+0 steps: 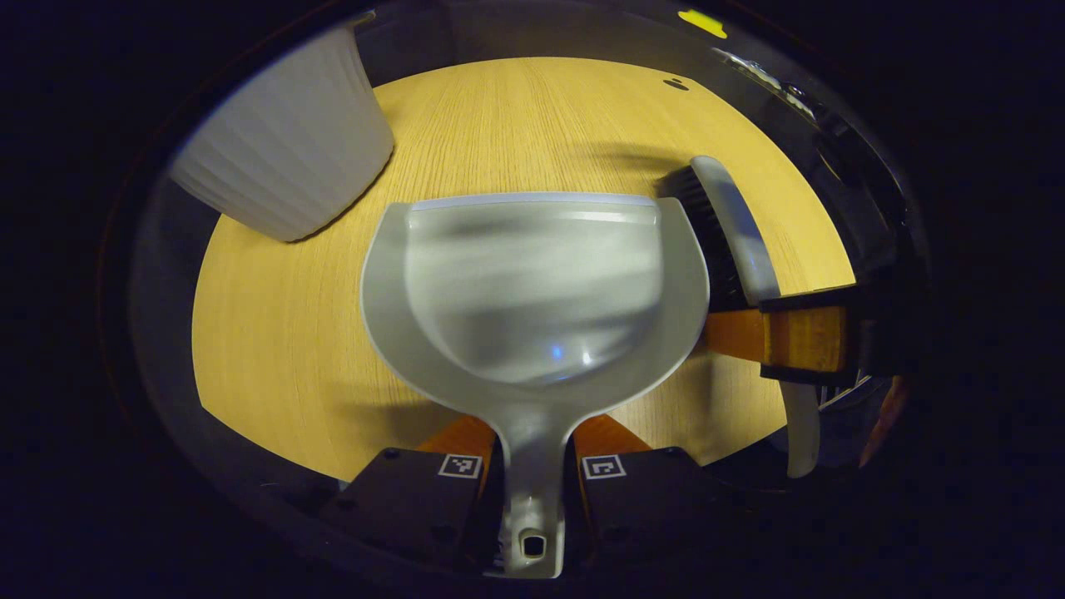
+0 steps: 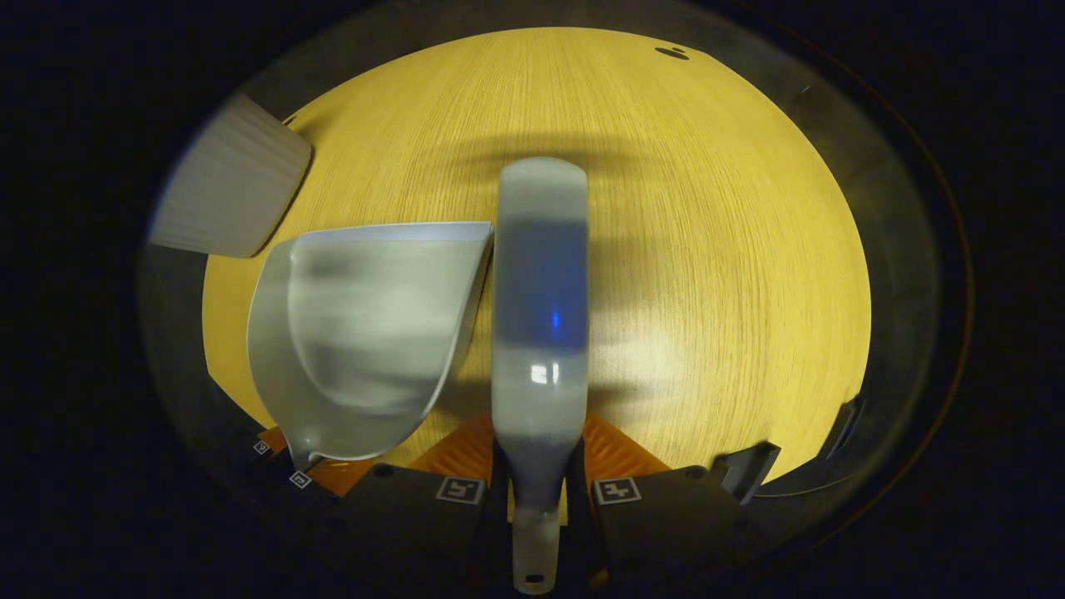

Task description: Pick up the small broom and dustpan from the desktop, sweep the trash into the dustpan with the broom, and then empty the trash into the garbage bin.

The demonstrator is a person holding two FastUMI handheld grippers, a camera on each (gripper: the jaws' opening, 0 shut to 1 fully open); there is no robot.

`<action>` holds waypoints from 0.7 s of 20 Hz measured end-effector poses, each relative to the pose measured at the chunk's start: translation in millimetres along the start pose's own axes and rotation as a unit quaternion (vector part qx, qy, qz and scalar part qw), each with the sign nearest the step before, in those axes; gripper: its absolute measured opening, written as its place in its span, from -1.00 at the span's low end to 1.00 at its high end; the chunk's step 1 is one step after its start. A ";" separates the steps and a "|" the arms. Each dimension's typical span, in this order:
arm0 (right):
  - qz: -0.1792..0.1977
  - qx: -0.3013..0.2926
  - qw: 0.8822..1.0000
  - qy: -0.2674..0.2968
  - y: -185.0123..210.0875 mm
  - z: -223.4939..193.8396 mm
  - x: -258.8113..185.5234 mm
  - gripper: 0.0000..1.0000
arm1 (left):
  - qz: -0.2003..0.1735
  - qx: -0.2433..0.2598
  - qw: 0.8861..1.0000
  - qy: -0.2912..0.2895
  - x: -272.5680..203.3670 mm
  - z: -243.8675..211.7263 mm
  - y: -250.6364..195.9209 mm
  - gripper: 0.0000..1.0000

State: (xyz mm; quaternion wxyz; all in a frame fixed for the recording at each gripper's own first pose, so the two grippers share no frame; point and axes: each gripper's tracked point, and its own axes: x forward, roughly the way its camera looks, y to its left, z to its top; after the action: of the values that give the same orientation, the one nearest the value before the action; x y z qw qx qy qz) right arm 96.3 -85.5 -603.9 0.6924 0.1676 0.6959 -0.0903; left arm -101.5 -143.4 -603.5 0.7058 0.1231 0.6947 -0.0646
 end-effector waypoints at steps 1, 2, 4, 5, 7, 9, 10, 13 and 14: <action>0.001 0.000 1.000 0.000 0.4 0.9 0.4 -0.33 | -0.003 0.001 1.000 -0.007 2.0 3.7 -0.8 -0.44; 0.003 0.000 1.000 0.004 0.6 0.2 0.1 -0.23 | -0.006 0.000 1.000 -0.011 1.5 3.8 -1.7 -0.43; 0.006 -0.005 1.000 0.013 3.1 -2.3 0.8 -0.24 | -0.012 0.001 1.000 -0.011 -1.9 1.9 -7.0 -0.36; 0.006 -0.010 1.000 0.014 2.6 -3.5 -1.4 -0.22 | -0.007 0.003 1.000 -0.021 -2.3 4.9 -6.4 -0.15; 0.001 -0.012 1.000 0.013 -0.6 -3.8 -6.3 -0.13 | -0.001 -0.008 1.000 -0.029 -8.8 5.8 -3.3 0.62; 0.003 -0.009 1.000 0.010 0.9 -2.4 -12.2 1.00 | -0.010 -0.020 0.999 -0.031 -15.0 5.9 -6.0 0.62; 0.006 -0.009 1.000 0.009 0.7 -2.6 -10.3 1.00 | -0.014 -0.025 0.999 -0.035 -16.7 7.9 -7.2 0.72; 0.016 -0.009 1.000 -0.003 0.8 0.1 -24.7 0.99 | -0.016 -0.038 0.998 -0.047 -25.5 5.3 -3.2 0.72; 0.022 -0.011 1.000 -0.010 0.7 1.4 -30.1 0.99 | -0.016 -0.043 0.997 -0.054 -30.4 4.1 -1.9 0.72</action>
State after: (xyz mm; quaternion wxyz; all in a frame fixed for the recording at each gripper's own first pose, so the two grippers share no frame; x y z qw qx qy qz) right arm 97.4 -88.5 -574.0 0.7032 0.1748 0.6857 -0.0691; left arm -98.9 -148.8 -573.4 0.7458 0.0774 0.6596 -0.0524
